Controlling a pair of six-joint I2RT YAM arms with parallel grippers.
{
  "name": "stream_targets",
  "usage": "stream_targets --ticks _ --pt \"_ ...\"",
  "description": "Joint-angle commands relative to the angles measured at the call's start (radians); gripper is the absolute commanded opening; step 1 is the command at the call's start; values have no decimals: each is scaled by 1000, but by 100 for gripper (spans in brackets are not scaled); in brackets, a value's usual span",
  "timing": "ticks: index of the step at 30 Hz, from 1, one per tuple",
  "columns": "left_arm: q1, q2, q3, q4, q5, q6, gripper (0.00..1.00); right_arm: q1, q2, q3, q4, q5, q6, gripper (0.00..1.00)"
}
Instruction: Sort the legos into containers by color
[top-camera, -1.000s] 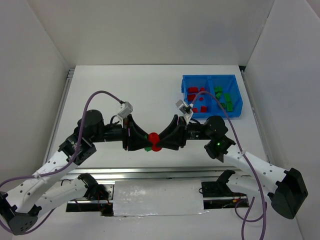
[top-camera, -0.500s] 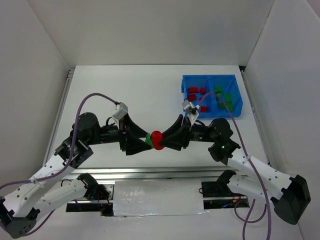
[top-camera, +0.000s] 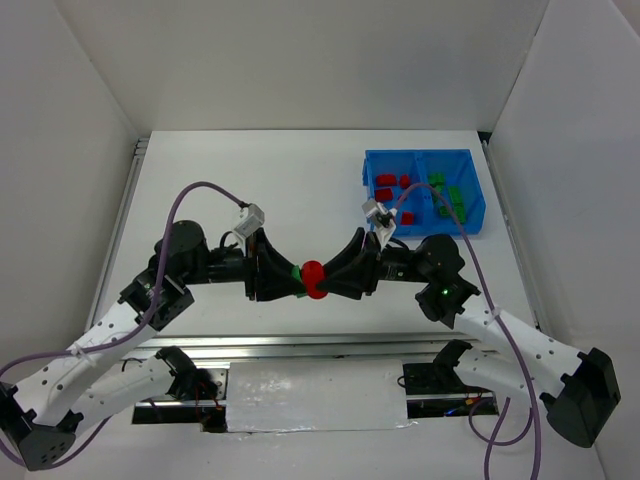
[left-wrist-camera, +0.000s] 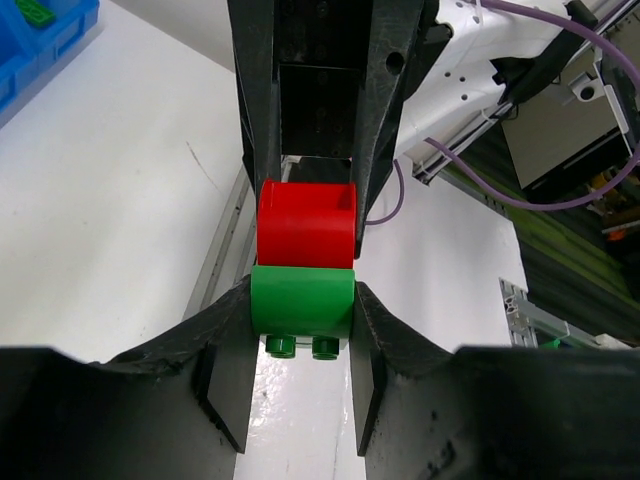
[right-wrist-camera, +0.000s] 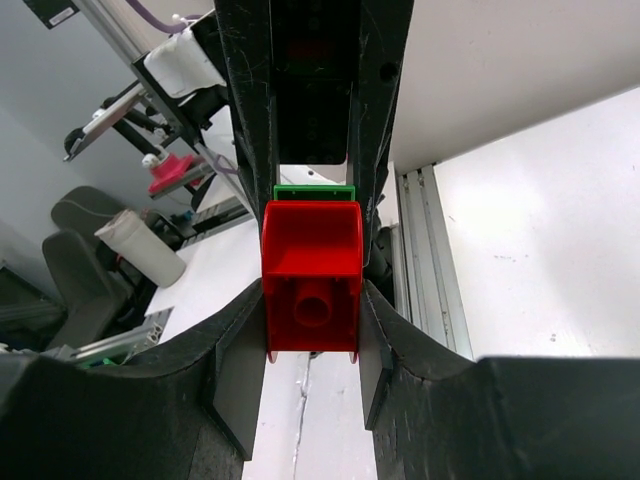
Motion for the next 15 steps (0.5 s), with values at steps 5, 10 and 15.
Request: stream_targets --ticks 5,10,15 --pt "-2 -5 61 -51 -18 33 0 -131 -65 27 -135 55 -134 0" --pt "0 -59 47 -69 -58 33 0 -431 -11 -39 -90 -50 -64 0" --pt "0 -66 47 -94 -101 38 0 -478 206 248 -549 684 -220 0"
